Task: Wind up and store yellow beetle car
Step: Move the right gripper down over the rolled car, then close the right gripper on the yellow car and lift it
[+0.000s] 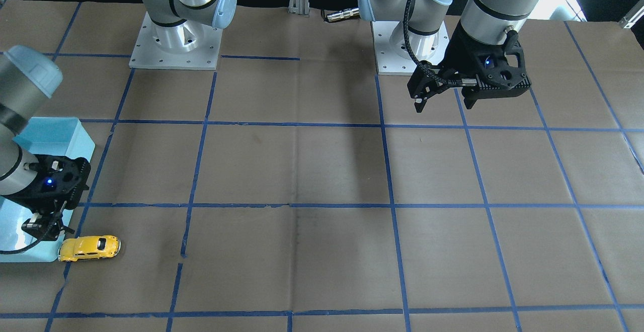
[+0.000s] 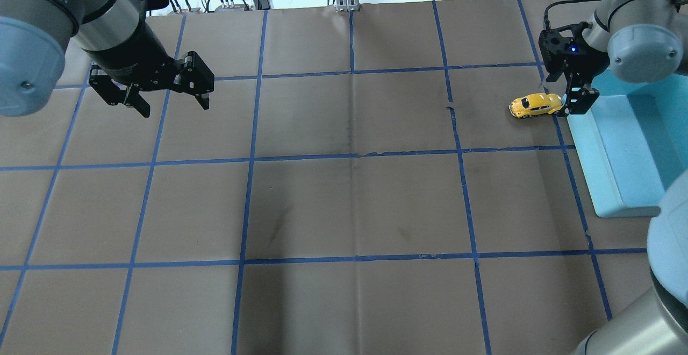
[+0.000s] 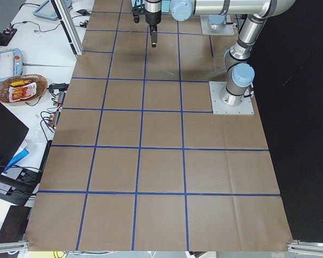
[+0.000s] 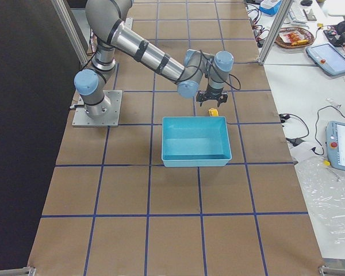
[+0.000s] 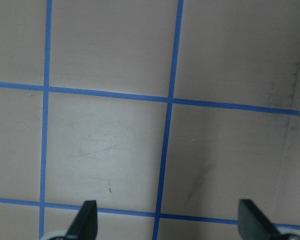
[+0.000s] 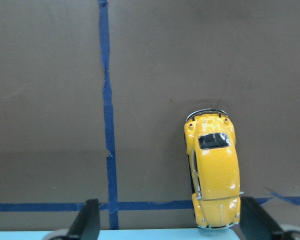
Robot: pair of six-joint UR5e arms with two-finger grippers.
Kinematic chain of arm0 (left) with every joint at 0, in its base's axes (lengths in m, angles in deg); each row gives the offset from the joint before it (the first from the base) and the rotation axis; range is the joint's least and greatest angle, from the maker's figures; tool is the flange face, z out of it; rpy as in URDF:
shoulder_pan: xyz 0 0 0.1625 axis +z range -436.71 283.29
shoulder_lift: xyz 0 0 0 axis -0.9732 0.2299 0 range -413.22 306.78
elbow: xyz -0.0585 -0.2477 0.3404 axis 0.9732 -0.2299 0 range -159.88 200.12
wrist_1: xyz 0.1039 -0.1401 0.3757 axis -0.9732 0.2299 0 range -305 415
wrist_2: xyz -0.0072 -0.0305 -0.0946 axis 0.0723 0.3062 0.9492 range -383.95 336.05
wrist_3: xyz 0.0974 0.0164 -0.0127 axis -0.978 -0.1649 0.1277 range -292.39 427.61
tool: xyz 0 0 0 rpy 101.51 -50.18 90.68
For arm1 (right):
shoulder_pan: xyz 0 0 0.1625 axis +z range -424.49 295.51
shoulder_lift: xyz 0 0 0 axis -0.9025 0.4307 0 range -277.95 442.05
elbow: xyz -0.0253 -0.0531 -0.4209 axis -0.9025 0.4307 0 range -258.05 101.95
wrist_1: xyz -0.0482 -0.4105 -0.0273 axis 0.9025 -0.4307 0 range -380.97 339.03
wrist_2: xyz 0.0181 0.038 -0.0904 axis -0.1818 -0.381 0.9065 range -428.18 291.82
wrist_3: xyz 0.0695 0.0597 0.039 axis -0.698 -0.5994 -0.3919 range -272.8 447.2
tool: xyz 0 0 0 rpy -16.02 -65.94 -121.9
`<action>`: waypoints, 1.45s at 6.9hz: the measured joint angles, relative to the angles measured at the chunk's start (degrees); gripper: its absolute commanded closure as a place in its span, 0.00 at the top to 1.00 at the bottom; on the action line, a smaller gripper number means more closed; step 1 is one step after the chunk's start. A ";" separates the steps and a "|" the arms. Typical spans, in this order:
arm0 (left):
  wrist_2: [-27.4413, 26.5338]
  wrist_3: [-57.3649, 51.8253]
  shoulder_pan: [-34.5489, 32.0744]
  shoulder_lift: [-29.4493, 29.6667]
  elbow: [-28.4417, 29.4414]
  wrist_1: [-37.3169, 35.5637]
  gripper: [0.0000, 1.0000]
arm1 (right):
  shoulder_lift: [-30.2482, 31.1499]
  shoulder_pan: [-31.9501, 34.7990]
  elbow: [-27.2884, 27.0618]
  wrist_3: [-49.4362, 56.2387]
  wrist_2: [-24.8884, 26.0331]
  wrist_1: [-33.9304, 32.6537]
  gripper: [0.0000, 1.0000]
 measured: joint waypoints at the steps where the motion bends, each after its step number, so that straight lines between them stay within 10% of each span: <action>1: 0.06 0.00 -0.04 0.26 -0.17 -0.05 1.00 | -2.47 0.01 2.45 0.25 -0.30 1.42 0.99; 10: 0.06 -0.58 0.10 0.13 -0.32 -0.18 1.00 | -6.02 0.07 -3.27 1.37 -1.02 -11.59 0.91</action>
